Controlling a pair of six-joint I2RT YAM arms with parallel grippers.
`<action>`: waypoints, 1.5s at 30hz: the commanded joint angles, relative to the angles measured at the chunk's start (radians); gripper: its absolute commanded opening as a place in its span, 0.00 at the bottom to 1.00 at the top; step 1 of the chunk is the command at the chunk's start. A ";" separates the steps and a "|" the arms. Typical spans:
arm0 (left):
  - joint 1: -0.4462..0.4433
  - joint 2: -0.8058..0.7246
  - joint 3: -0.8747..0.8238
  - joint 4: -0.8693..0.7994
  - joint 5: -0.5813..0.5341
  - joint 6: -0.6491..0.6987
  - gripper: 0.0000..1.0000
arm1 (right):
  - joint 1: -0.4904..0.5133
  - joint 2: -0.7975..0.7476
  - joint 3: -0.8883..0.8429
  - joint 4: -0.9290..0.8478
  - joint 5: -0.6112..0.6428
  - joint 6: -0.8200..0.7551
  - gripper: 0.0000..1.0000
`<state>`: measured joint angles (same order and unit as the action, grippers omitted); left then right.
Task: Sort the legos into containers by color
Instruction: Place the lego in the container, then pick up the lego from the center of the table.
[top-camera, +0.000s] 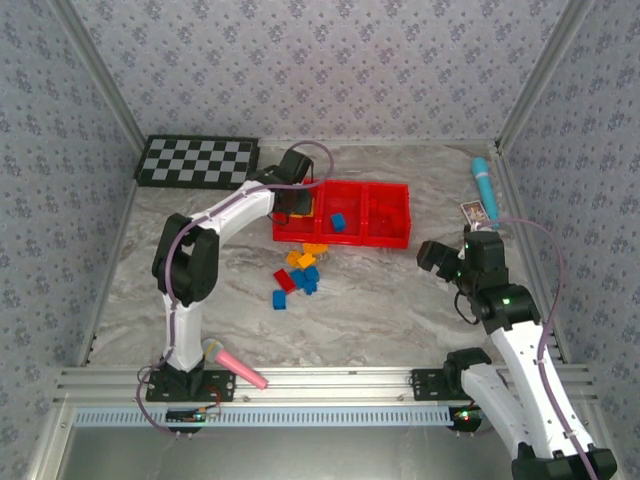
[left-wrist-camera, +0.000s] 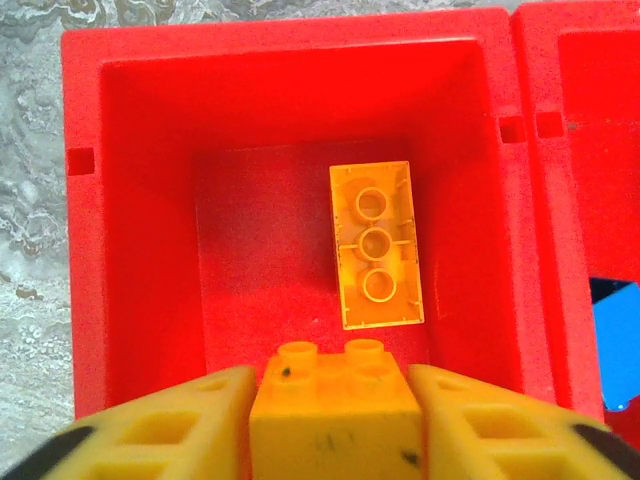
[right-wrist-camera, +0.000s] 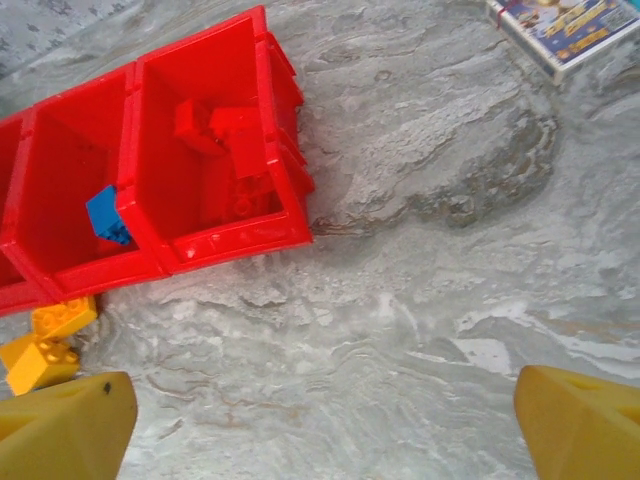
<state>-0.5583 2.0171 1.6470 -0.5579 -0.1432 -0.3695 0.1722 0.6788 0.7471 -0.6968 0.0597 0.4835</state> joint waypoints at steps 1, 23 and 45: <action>0.008 -0.007 0.044 -0.014 -0.012 0.017 0.51 | -0.005 -0.008 0.030 -0.044 0.051 0.022 0.99; -0.094 -0.384 -0.370 0.007 -0.008 -0.114 0.99 | -0.008 0.042 -0.034 0.091 -0.023 0.048 1.00; -0.313 -0.319 -0.499 0.164 -0.003 -0.520 0.76 | -0.005 -0.002 -0.083 0.100 -0.056 0.067 1.00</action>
<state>-0.8600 1.6718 1.1412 -0.4175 -0.1532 -0.8448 0.1696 0.6910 0.6731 -0.5835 0.0162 0.5358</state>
